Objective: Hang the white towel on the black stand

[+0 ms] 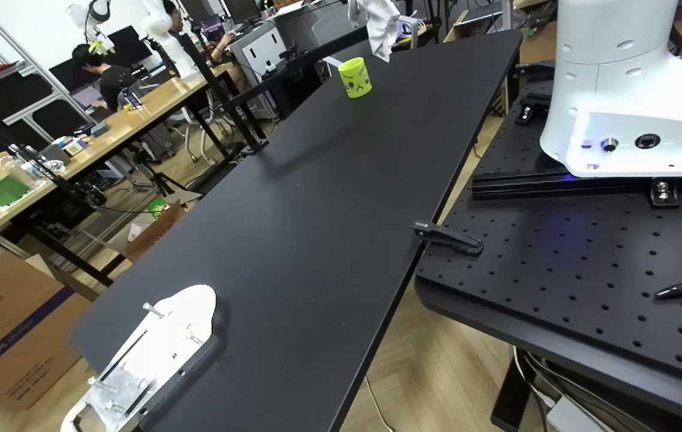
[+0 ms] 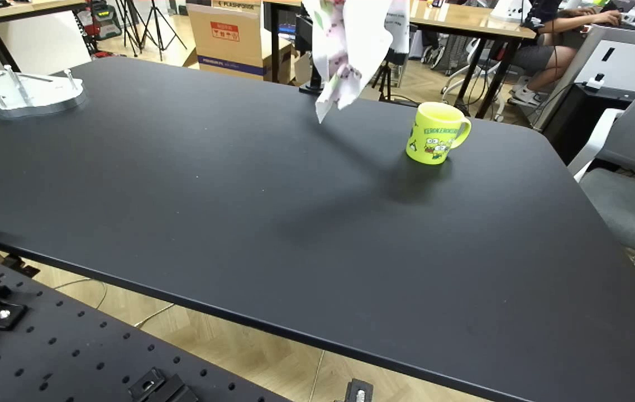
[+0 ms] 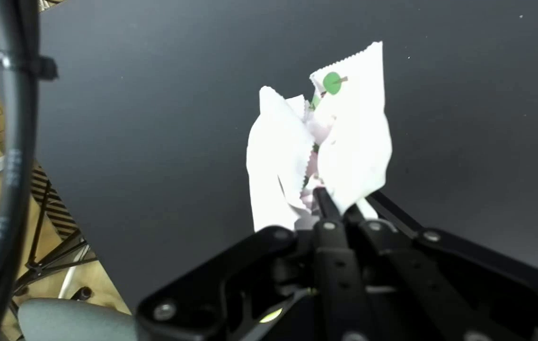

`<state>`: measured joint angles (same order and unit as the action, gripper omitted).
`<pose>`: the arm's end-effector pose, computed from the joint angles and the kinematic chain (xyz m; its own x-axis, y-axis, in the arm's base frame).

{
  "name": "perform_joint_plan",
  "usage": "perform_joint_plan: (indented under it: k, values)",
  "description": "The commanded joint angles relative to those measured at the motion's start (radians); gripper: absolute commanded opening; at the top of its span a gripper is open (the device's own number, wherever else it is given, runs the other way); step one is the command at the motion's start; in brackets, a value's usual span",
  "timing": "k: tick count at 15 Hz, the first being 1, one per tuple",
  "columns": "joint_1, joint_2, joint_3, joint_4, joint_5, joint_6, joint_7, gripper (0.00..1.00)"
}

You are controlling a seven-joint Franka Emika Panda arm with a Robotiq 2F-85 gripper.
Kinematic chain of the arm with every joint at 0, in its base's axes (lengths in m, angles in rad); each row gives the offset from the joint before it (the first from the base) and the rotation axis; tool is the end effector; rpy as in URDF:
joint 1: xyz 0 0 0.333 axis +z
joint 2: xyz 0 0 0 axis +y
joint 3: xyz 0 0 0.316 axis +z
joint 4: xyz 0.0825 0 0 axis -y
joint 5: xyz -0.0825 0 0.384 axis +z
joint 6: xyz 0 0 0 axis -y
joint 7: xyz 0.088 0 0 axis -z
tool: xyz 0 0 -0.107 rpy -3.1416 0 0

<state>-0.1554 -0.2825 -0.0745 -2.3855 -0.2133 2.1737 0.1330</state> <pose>0.4457 -0.1134 0.4354 0.9682 -0.2363 0.0823 -0.2465 -0.9571 0.1525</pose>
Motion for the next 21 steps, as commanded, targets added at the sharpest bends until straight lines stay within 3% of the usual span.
perform_joint_plan:
  k: [1, 15, 16, 17, 21]
  values:
    - [0.010, 0.088, -0.002, 0.060, 0.006, -0.001, -0.009, 0.01]
    - [0.077, 0.169, 0.031, 0.062, -0.002, -0.001, -0.030, 0.01]
    - [0.078, 0.170, 0.031, 0.063, -0.003, -0.002, -0.026, 0.29]
    - [0.079, 0.170, 0.029, 0.063, 0.000, 0.000, -0.033, 0.30]
    - [0.080, 0.156, 0.029, 0.061, 0.000, -0.002, -0.033, 0.56]
